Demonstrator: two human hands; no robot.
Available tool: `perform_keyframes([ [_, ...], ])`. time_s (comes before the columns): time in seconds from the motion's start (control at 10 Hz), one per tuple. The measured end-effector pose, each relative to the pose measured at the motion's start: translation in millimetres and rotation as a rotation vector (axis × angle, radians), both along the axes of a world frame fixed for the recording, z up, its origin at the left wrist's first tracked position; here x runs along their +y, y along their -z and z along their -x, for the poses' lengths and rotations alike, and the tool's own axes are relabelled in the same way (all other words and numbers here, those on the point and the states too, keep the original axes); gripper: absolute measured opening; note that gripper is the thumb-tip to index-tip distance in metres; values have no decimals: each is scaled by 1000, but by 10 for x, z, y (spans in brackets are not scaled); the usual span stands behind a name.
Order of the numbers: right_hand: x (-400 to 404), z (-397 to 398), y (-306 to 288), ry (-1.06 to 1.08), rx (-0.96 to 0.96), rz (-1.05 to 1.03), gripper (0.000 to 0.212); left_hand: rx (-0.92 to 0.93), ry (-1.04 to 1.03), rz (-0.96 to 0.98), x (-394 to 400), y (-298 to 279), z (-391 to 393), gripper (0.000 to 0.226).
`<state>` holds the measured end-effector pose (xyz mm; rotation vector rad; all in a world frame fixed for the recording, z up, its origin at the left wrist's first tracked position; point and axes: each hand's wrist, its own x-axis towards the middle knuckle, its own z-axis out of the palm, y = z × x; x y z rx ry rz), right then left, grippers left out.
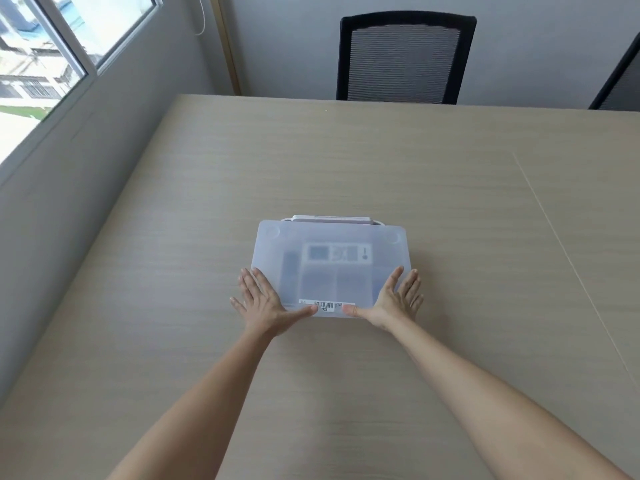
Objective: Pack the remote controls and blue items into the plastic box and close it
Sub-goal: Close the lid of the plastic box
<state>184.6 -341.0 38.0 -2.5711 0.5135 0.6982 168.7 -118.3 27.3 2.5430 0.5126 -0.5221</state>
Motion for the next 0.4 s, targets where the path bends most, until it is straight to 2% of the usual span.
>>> perform_keyframes([
  [0.2,-8,-85,-158,-29,59,3,161,59,-25,24,-24,-118,-9,157],
  [0.3,-40,-12,-186,-98,33,-26,153,39,-31,50,-19,-138,-17,155],
  [0.4,-203,162,-325,-81,-81,-136,136,-200,-86,82,105,-100,179,143],
])
